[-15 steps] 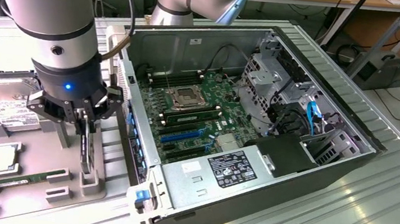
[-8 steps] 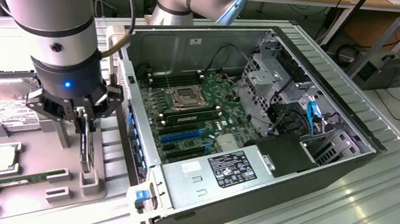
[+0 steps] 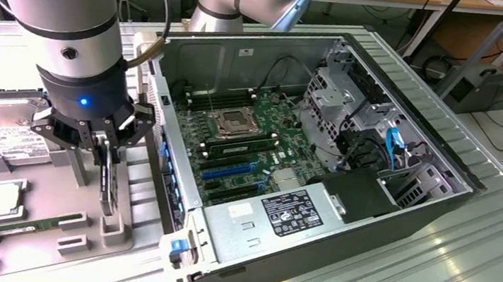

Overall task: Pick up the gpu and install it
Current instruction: 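Pick up the gpu and move the gpu toward the slot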

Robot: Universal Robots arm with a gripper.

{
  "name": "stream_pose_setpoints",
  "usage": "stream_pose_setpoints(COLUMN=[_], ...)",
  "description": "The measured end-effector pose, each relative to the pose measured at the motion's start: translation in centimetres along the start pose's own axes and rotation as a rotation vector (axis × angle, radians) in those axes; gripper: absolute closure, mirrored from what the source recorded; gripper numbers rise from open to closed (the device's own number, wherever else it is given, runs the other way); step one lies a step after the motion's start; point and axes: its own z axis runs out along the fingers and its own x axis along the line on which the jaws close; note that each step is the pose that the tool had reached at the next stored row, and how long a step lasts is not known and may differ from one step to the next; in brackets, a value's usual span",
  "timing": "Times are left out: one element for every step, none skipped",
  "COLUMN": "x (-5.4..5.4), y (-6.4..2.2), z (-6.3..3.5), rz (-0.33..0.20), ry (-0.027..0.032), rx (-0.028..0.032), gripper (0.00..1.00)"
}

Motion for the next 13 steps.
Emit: stream_pose_setpoints(x=[0.0, 0.0, 0.0, -0.01, -0.01, -0.01, -0.01, -0.01, -0.01, -0.01, -0.01, -0.02, -0.02], y=[0.0, 0.0, 0.01, 0.01, 0.01, 0.01, 0.02, 0.02, 0.02, 0.02, 0.02, 0.03, 0.03], z=[-0.06, -0.1, -0.15, -0.21, -0.27, -0.31, -0.36, -0.42, -0.47, -0.51, -0.57, -0.61, -0.66], rz=[0.0, 0.0, 0.0, 0.0, 0.0, 0.0, 0.0, 0.0, 0.0, 0.0, 0.0, 0.0, 0.0], ry=[0.0, 0.0, 0.0, 0.0, 0.0, 0.0, 0.0, 0.0, 0.0, 0.0, 0.0, 0.0, 0.0], rx=[0.0, 0.0, 0.0, 0.0, 0.0, 0.0, 0.0, 0.0001, 0.0, 0.0, 0.0, 0.0, 0.0], gripper=[0.74, 0.74, 0.74, 0.74, 0.74, 0.74, 0.74, 0.74, 0.74, 0.74, 0.74, 0.74, 0.74])
